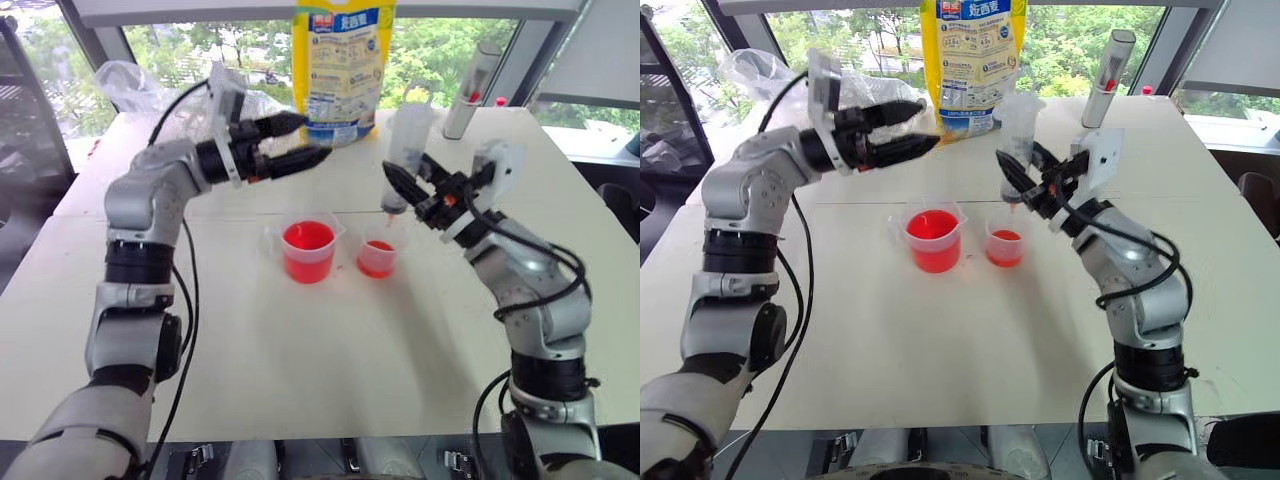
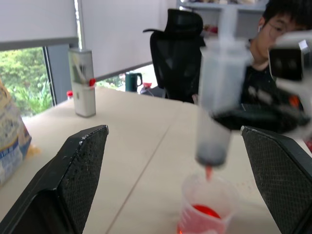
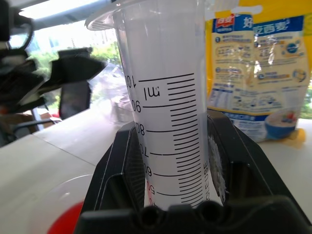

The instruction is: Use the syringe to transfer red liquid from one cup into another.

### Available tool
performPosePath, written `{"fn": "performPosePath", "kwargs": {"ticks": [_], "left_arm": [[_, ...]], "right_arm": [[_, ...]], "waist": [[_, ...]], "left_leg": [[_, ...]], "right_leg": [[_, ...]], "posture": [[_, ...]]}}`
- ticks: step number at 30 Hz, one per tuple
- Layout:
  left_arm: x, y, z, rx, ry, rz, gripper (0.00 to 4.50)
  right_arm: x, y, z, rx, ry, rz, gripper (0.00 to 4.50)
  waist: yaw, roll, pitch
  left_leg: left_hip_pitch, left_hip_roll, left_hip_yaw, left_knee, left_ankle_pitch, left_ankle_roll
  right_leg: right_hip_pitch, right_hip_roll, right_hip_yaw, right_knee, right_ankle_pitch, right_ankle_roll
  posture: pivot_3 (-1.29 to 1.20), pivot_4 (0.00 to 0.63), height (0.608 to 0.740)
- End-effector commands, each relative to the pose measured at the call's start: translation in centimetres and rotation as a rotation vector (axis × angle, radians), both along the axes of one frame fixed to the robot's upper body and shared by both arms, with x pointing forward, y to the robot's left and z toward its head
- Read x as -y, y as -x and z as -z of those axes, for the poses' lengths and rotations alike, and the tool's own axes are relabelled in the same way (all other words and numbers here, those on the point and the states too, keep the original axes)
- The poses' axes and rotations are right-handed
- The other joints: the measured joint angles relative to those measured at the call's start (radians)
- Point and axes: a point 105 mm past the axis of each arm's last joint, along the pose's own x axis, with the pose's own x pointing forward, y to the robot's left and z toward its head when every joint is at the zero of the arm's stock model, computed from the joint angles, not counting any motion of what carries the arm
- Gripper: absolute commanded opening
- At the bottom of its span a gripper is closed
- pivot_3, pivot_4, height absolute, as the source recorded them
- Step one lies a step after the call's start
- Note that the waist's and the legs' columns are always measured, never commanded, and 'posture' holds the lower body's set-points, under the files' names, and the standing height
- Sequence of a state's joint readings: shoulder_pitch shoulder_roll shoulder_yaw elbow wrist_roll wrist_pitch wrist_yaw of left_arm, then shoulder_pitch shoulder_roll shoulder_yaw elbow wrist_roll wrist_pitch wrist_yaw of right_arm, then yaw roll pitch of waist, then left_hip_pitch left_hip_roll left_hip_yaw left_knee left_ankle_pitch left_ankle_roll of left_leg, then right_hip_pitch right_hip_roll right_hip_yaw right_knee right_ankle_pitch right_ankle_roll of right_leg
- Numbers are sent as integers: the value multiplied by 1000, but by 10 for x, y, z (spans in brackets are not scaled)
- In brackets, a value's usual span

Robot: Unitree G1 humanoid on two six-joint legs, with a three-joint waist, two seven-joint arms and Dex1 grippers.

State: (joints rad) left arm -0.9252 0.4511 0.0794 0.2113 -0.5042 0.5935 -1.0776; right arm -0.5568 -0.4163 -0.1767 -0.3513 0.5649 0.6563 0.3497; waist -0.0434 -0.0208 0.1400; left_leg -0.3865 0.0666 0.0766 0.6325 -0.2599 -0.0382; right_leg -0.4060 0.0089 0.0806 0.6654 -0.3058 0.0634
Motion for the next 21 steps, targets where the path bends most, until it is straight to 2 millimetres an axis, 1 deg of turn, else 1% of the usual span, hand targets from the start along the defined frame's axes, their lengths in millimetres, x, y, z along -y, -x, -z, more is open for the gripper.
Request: {"fn": "performPosePath", "kwargs": {"ticks": [1,3,4,7,10,11,12,15,17,21], "left_arm": [[1,16,-8,64,-38,23,4474],[0,22,-2,63,-61,26,4474],[-1,24,-1,60,-65,28,4474],[-2,30,2,55,-76,31,4474],[-6,34,6,51,-87,20,4474],[-7,36,8,50,-92,14,4474],[-8,37,9,49,-96,10,4474],[-8,40,12,45,-99,6,4474],[-8,41,12,40,-94,5,4474],[-7,42,12,36,-91,3,4474]], "right_arm": [[24,-8,-33,-68,-90,43,1394],[35,-18,-38,-158,-68,85,1394],[40,-21,-38,-212,-47,106,1394],[51,-27,-30,-360,10,131,1394],[64,-27,-4,-550,116,171,1394],[70,-26,14,-655,163,192,1394],[74,-24,24,-724,191,204,1394],[76,-18,53,-897,187,187,1394],[79,-18,72,-993,166,218,1394],[83,-21,93,-1098,144,261,1394]], "waist": [[1,0,0],[1,0,0],[2,0,0],[1,0,0],[0,0,0],[0,0,0],[-1,0,0],[-3,0,0],[-3,0,0],[-1,0,0]], "left_leg": [[0,0,0,0,0,0],[0,-1,0,-1,0,0],[0,0,0,-1,0,0],[0,-1,0,-2,0,0],[-1,-1,0,-2,0,0],[-1,-1,0,-2,0,1],[-1,-1,0,-2,0,1],[-1,-1,0,-2,0,1],[-1,-1,0,-2,0,1],[-1,-1,0,-2,0,1]], "right_leg": [[0,-1,0,0,0,0],[0,-2,0,0,0,0],[0,-3,0,-1,0,0],[0,-3,1,-2,0,0],[0,-3,1,-2,0,0],[0,-3,1,-3,0,0],[0,-3,1,-3,0,0],[-1,-2,2,-3,0,0],[-1,-1,2,-2,0,0],[-1,-1,2,-2,0,0]], "posture": [[0,150,740],[0,150,740],[0,150,740],[0,150,740],[0,150,740],[0,150,740],[0,150,740],[0,150,740],[0,150,740],[0,150,740]]}}
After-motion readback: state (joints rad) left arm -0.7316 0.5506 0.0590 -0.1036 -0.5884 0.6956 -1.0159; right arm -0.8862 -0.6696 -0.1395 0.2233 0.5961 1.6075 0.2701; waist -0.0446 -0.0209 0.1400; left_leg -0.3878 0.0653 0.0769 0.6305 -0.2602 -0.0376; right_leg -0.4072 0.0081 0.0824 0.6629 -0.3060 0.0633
